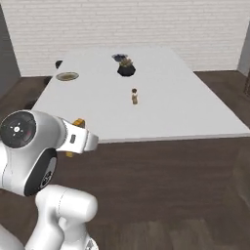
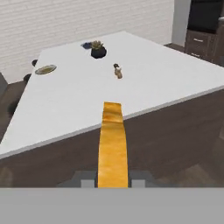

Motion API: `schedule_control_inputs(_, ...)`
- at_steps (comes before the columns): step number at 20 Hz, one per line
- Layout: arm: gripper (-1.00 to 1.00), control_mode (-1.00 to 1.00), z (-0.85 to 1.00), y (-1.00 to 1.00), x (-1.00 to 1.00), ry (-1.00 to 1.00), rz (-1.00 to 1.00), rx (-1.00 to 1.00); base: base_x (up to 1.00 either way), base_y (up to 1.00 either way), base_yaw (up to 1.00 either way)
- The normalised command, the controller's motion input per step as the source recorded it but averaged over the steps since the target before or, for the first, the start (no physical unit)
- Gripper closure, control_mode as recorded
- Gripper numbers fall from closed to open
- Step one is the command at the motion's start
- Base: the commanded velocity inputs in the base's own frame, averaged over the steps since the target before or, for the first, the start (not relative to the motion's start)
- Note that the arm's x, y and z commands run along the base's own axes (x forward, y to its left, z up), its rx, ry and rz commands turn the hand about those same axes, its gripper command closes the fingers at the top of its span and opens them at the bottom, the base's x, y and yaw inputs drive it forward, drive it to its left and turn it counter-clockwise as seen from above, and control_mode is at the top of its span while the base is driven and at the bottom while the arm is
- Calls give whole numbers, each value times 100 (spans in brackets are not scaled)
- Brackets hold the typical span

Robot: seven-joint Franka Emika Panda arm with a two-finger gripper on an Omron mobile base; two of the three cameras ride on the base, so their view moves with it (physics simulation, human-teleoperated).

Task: Start the toaster. Once the lever pops up, take the bread to the plate on the dining counter.

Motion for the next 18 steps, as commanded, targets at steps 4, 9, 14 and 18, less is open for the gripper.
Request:
schedule_control_inputs(4, 100, 100, 0, 0, 0, 0, 0, 0, -27, 100, 34)
schedule_control_inputs(9, 100, 100, 0, 0, 0, 0, 0, 0, 0, 100, 0)
schedule_control_inputs(14, 100, 100, 0, 0, 0, 0, 0, 0, 12, 100, -6)
schedule_control_inputs(18, 100, 100, 0, 0, 0, 0, 0, 0, 40, 100, -23)
